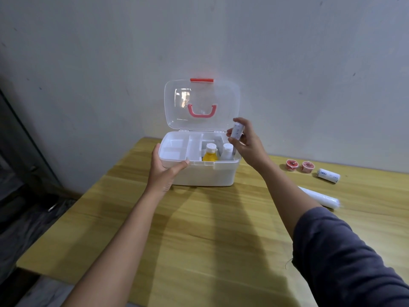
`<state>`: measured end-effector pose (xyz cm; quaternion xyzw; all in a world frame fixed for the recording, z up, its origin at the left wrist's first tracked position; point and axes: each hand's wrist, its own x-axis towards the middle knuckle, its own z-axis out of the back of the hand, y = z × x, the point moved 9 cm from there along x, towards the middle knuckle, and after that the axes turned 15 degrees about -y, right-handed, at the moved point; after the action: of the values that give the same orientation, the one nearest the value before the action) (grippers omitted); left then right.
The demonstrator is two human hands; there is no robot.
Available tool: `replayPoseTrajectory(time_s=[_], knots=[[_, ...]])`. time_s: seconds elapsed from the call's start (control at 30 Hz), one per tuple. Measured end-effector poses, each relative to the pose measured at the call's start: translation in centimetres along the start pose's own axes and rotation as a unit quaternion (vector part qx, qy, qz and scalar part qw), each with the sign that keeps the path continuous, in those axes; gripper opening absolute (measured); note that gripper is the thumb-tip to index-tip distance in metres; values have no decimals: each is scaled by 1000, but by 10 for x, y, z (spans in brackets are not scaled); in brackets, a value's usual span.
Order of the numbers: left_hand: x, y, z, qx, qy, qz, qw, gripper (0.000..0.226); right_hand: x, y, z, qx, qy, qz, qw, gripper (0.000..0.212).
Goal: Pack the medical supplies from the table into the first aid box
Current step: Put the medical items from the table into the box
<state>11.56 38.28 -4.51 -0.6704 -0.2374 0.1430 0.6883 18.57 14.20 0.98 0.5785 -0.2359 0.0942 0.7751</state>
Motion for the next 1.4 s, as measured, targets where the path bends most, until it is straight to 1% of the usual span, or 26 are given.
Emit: replayPoseTrajectory(time_s=[0.1, 0.2, 0.37, 0.43, 0.5, 0.57, 0.6, 0.67, 0.7, 0.77, 0.9, 1.07, 1.2, 1.3, 1.4], knots=[[2, 0, 0, -1, -7, -6, 1000, 94, -1, -1, -3, -22, 21, 2, 1000, 32], [4, 4, 1, 5, -11, -6, 1000, 91, -5, 2, -2, -31, 30, -2, 999, 29], [7, 8, 3, 15, -5, 3, 1000, 111, -24, 11, 28, -44, 7, 8, 999, 27], [5, 9, 4, 10, -14, 7, 1000, 116, -37, 7, 53, -89, -20, 22, 996, 27], [2, 9, 5, -1, -29, 3, 1000, 114, -54, -2, 82, -158, -48, 40, 985, 27], [1, 9, 4, -10, -38, -1, 999, 109, -76, -18, 112, -221, -58, 35, 973, 32], [1, 9, 3, -13, -41, -4, 999, 108, -85, -28, 124, -261, -56, 39, 963, 38], [1, 9, 3, -15, -46, -3, 999, 109, -101, -52, 143, -372, -32, 38, 927, 54], [2, 10, 3, -16, -46, -3, 999, 109, -109, -64, 151, -428, -18, 22, 903, 60], [1, 10, 3, -19, -47, -4, 999, 109, -116, -83, 166, -501, -11, -12, 865, 66], [5, 13, 3, -27, -47, -12, 998, 104, -105, -97, 186, -522, -35, -56, 850, 61], [8, 17, 2, -35, -46, -21, 998, 105, -84, -119, 206, -530, -57, -113, 839, 63], [11, 20, 0, -41, -41, -34, 998, 104, -67, -127, 214, -532, -63, -134, 833, 62], [10, 20, -2, -52, -45, -36, 997, 100, -60, -128, 215, -534, -66, -143, 831, 54], [10, 20, -3, -55, -48, -38, 997, 98, -62, -124, 214, -535, -83, -127, 831, 41]])
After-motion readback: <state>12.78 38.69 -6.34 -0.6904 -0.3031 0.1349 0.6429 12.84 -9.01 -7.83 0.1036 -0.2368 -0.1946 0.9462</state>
